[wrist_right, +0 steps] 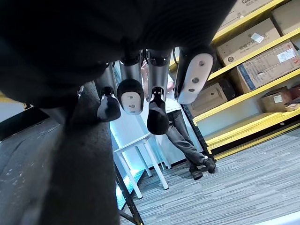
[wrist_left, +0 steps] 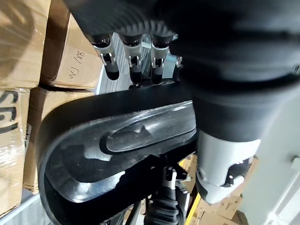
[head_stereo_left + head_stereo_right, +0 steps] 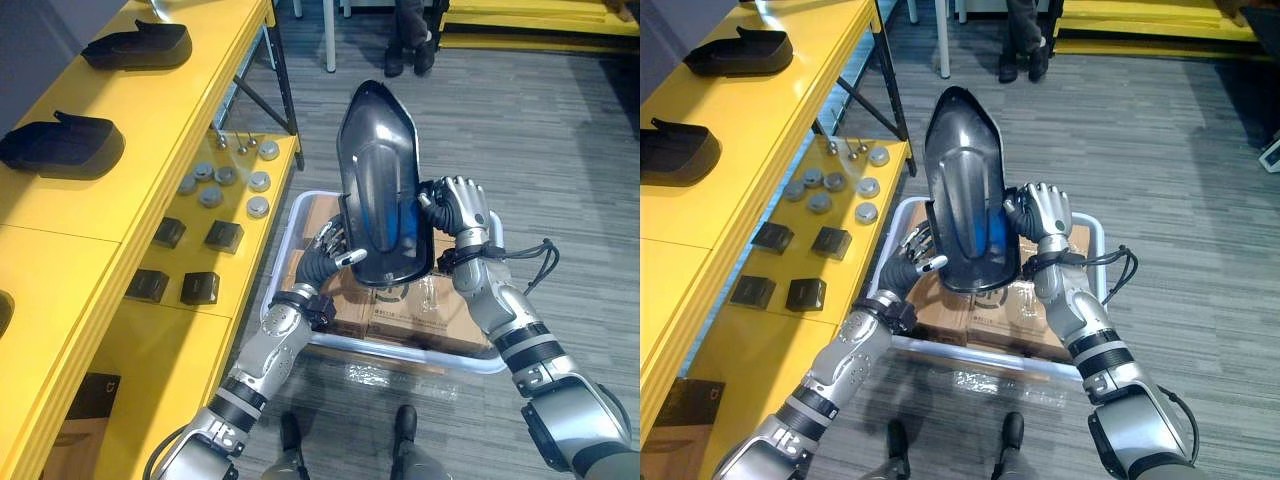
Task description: Walk over and take plastic housings, then place them on the shelf
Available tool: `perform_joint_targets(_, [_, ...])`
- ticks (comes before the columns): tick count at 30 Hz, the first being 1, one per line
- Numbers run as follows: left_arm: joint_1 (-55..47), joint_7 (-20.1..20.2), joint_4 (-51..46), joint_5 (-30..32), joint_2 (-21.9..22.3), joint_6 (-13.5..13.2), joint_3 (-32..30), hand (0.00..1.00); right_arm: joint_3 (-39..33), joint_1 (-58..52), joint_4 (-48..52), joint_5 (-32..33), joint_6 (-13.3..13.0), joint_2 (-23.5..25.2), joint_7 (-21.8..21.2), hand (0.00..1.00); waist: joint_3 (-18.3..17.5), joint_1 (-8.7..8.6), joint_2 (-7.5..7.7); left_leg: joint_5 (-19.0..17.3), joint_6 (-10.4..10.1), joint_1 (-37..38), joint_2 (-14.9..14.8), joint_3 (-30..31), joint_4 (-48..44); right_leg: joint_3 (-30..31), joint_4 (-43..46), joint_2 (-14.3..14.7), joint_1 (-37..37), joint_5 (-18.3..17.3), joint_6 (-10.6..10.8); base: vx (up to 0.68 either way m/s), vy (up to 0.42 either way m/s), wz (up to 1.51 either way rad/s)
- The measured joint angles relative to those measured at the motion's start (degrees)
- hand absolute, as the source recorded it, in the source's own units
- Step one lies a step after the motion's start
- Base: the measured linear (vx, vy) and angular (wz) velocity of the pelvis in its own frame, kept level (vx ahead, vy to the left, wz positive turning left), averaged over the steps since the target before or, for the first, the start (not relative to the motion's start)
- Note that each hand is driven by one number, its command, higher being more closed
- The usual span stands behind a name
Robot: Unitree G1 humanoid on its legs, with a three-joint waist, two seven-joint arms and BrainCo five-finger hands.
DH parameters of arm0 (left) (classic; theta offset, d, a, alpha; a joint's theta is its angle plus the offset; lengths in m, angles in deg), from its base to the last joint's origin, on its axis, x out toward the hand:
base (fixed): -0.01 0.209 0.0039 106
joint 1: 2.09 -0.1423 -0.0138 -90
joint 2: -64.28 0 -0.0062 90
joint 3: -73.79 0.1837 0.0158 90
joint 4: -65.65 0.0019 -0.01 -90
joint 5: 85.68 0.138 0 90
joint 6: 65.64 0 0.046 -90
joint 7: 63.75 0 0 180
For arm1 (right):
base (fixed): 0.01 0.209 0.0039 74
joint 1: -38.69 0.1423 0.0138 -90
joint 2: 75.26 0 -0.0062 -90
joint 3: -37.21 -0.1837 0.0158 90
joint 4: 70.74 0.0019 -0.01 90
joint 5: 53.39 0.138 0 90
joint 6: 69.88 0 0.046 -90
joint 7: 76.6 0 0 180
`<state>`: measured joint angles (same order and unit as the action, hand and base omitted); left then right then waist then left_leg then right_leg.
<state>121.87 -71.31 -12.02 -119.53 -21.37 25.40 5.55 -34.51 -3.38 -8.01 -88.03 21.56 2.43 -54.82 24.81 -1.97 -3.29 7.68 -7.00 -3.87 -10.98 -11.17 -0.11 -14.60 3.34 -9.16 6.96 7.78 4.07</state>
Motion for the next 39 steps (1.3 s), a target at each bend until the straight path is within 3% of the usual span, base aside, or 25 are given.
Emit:
perform_joint_targets(6, [-0.34,-0.18,0.00,1.72,-0.24,4.11,1.71,0.00,2.22,-1.26,2.41,-0.45,-2.79,1.77,-0.55,1.00,-1.40,-0.10,0.08,-0.24,-0.29,1.11,-0.05,-0.47,0.27,0.29,-0.96,0.19,-1.14,0.21,0.09,0.02,0.028,-0.04])
perform_joint_targets(7, [-0.35,-1.81,0.05,2.18,-0.24,6.30,1.77,0.00,2.65,-1.57,3.62,-0.45,-2.86,1.99,-0.58,1.00,-1.69,-0.06,0.12,-0.26,-0.32,1.13,-0.08,-0.46,0.27,0.28,-1.03,0.25,-1.21,0.26,0.07,0.00,0.000,0.00])
perform_joint_targets(9, [-0.38,-4.60,1.27,2.04,-0.20,7.89,1.84,0.00,3.05,-1.99,4.49,-0.45,-3.69,2.42,-0.58,1.00,-2.24,-0.08,0.12,-0.27,-0.33,1.15,-0.09,-0.46,0.27,0.24,-1.75,0.34,-1.52,0.66,0.08,0.00,0.000,0.00])
perform_joint_targets(12, [-0.30,-10.62,5.55,1.78,0.85,8.67,2.18,0.00,4.13,-3.42,5.65,-0.42,-4.12,4.68,-0.59,1.00,-3.13,-0.16,0.32,-0.36,-0.45,1.21,-0.15,-0.55,0.28,0.24,-3.43,0.64,-2.22,1.46,0.03,0.00,0.009,-0.01])
perform_joint_targets(13, [-0.12,-11.86,6.80,1.30,1.12,8.64,2.13,1.00,4.50,-3.59,6.15,-0.41,-4.13,5.18,-0.62,1.00,-3.17,-0.20,0.39,-0.38,-0.48,1.20,-0.17,-0.60,0.28,0.28,-3.73,0.72,-2.31,1.63,0.01,0.00,0.025,-0.05])
perform_joint_targets(14, [0.43,-13.95,9.72,0.68,2.10,8.23,1.49,1.00,5.24,-3.69,6.40,-0.41,-4.61,6.33,-0.81,1.00,-3.28,-0.28,0.58,-0.45,-0.57,1.17,-0.25,-0.75,0.28,0.43,-4.29,0.88,-2.40,1.96,-0.02,0.00,0.029,-0.09])
perform_joint_targets(16, [1.14,-16.40,13.87,-1.39,3.90,5.63,-0.67,1.00,6.06,-3.77,6.43,-0.32,-4.91,8.38,-1.09,1.00,-3.44,-0.28,0.90,-0.51,-0.65,1.12,-0.43,-1.13,0.28,0.82,-4.95,1.15,-2.37,2.40,-0.12,0.00,0.026,-0.10])
perform_joint_targets(19, [2.24,-19.71,16.89,-5.51,5.44,-1.27,-3.76,1.00,6.44,-3.98,7.86,0.20,-4.91,10.16,-1.20,1.00,-3.46,-0.53,0.93,-0.56,-0.72,1.10,-0.52,-1.28,0.26,0.99,-4.95,1.26,-2.23,2.42,-0.14,0.02,0.023,-0.04])
perform_joint_targets(22, [3.63,-22.40,17.02,-5.53,6.38,-11.10,-6.71,1.00,5.74,-5.12,11.34,1.09,-5.20,10.73,-0.59,1.00,-3.54,-0.62,1.10,-0.68,-0.86,1.06,-0.53,-1.44,0.19,1.15,-4.95,1.28,-2.10,2.43,-0.15,0.03,0.030,-0.03])
perform_joint_targets(25, [4.77,-21.54,16.75,-6.18,6.41,-17.40,-8.06,1.00,4.73,-6.03,12.47,1.84,-5.20,11.14,-0.10,1.00,-3.73,-0.62,1.45,-0.75,-0.93,1.06,-0.57,-1.45,0.16,1.16,-4.96,1.31,-2.12,2.43,-0.15,0.02,0.031,-0.01])
perform_joint_targets(26, [4.75,-20.70,16.58,-7.16,6.43,-18.44,-8.03,1.00,4.73,-6.38,13.33,1.92,-5.23,11.13,-0.02,1.00,-3.75,-0.62,1.48,-0.77,-0.94,1.06,-0.57,-1.45,0.16,1.16,-4.97,1.31,-2.12,2.43,-0.15,0.02,0.038,0.00])
perform_joint_targets(28, [4.13,-16.86,15.14,-13.10,6.73,-23.15,-8.95,1.00,4.37,-8.33,16.52,2.35,-5.28,11.22,0.77,1.00,-3.85,-0.59,1.70,-0.77,-0.94,1.10,-0.61,-1.40,0.15,1.14,-4.97,1.34,-2.21,2.42,-0.15,0.01,0.031,0.01])
perform_joint_targets(33, [-2.82,-11.84,7.41,-14.95,6.43,-27.68,-8.76,1.00,4.37,-14.43,23.64,2.49,-7.68,11.94,1.72,1.00,-4.32,-0.62,2.46,-1.14,-1.19,2.86,-0.83,-1.15,0.16,0.65,-6.04,1.64,-4.76,2.38,-0.13,0.01,0.023,0.03])
perform_joint_targets(36, [-10.23,-8.29,1.61,-14.59,6.49,-27.90,-8.68,1.00,4.58,-20.78,27.13,2.48,-10.80,12.52,1.98,1.00,-6.98,-0.55,2.78,-1.39,-1.45,3.12,-0.94,-0.67,0.44,-0.11,-6.64,1.79,-5.59,2.17,-0.07,0.04,0.028,0.09])
perform_joint_targets(39, [-16.63,-7.27,-3.39,-11.63,6.43,-27.89,-8.38,1.00,5.20,-25.30,29.21,2.69,-13.42,12.46,2.13,1.00,-8.69,-0.57,2.71,-1.53,-1.66,4.24,-0.84,0.56,1.06,-1.79,-6.69,1.69,-7.57,1.34,0.03,0.04,0.035,0.26])
